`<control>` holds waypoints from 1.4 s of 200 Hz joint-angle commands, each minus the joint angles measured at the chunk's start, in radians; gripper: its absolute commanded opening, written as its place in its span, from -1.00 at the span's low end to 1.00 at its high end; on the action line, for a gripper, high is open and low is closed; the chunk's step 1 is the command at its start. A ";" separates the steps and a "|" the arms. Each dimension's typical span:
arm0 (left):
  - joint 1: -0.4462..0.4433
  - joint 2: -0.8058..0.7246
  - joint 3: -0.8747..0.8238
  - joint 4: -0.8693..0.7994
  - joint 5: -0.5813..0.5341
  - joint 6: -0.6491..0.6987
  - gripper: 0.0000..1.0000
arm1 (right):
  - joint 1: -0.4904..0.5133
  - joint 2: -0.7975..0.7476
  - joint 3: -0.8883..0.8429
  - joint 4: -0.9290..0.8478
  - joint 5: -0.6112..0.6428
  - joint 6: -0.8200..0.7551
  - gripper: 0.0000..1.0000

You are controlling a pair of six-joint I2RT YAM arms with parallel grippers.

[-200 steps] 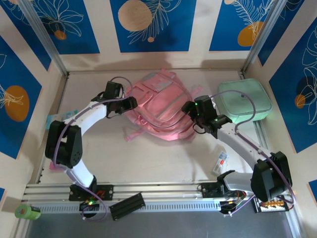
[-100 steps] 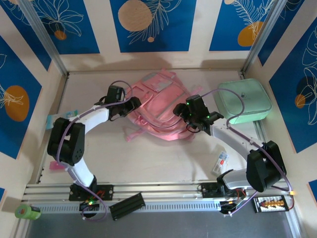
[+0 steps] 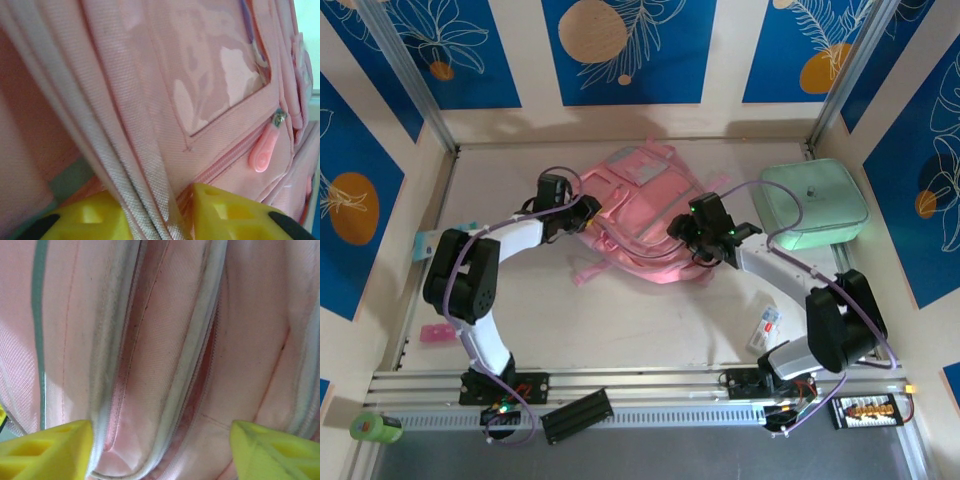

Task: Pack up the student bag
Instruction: Rotate the student bag at the top-center of the table, then zip the student bag at the top-center of the table.

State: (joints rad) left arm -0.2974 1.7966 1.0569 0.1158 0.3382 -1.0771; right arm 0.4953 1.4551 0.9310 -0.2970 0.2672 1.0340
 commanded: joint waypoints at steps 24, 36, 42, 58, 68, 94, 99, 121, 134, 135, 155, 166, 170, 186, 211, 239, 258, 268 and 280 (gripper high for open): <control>0.009 -0.029 -0.019 0.064 0.058 -0.069 -1.00 | -0.052 0.122 0.130 0.048 -0.090 -0.112 0.13; 0.009 -0.061 -0.036 0.070 0.066 -0.086 -1.00 | -0.065 0.159 0.165 0.053 -0.106 -0.147 0.12; 0.009 -0.079 -0.044 0.071 0.068 -0.094 -1.00 | -0.073 0.180 0.183 0.058 -0.116 -0.163 0.11; 0.009 -0.130 -0.068 0.073 0.068 -0.122 -1.00 | -0.106 0.241 0.235 0.073 -0.172 -0.203 0.05; 0.009 -0.155 -0.084 0.076 0.071 -0.141 -1.00 | -0.124 0.278 0.271 0.076 -0.206 -0.230 0.02; 0.006 -0.215 -0.112 0.074 0.073 -0.185 -1.00 | -0.148 0.355 0.395 0.024 -0.231 -0.302 0.00; 0.005 -0.223 -0.113 0.071 0.072 -0.190 -1.00 | -0.150 0.361 0.421 -0.004 -0.223 -0.306 0.00; 0.001 -0.236 -0.089 0.026 0.075 -0.201 -1.00 | -0.139 0.343 0.488 -0.131 -0.147 -0.311 0.24; -0.004 -0.239 -0.062 0.002 0.080 -0.198 -1.00 | -0.129 0.305 0.493 -0.203 -0.082 -0.304 0.36; -0.005 -0.238 -0.060 0.000 0.079 -0.198 -1.00 | -0.127 0.302 0.492 -0.208 -0.078 -0.303 0.37; -0.015 -0.235 -0.023 -0.034 0.075 -0.214 -1.00 | -0.104 0.229 0.475 -0.293 0.013 -0.286 0.43; -0.025 -0.229 0.003 -0.069 0.067 -0.221 -1.00 | -0.080 0.191 0.471 -0.335 0.046 -0.281 0.44; -0.025 -0.227 0.017 -0.095 0.060 -0.226 -1.00 | -0.069 0.177 0.474 -0.352 0.054 -0.277 0.44; -0.035 -0.208 0.074 -0.208 0.048 -0.234 -1.00 | -0.004 0.132 0.486 -0.397 0.062 -0.256 0.43; -0.052 -0.185 0.104 -0.205 0.062 -0.258 -1.00 | 0.117 0.070 0.437 -0.319 0.008 -0.172 0.40; -0.077 -0.174 0.113 -0.167 0.062 -0.299 -1.00 | 0.229 0.088 0.396 -0.211 0.003 -0.066 0.27; -0.097 -0.169 0.128 -0.165 0.053 -0.309 -1.00 | 0.282 0.151 0.430 -0.197 0.039 -0.064 0.14; -0.105 -0.166 0.134 -0.164 0.051 -0.311 -1.00 | 0.304 0.188 0.456 -0.198 0.060 -0.073 0.08; -0.113 -0.163 0.136 -0.164 0.051 -0.315 -1.00 | 0.326 0.230 0.483 -0.191 0.081 -0.088 -0.03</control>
State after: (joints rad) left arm -0.3721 1.6333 1.1286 -0.0982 0.3271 -1.3724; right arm 0.7845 1.6051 1.3617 -0.5167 0.2905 0.9298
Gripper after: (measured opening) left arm 0.064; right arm 0.524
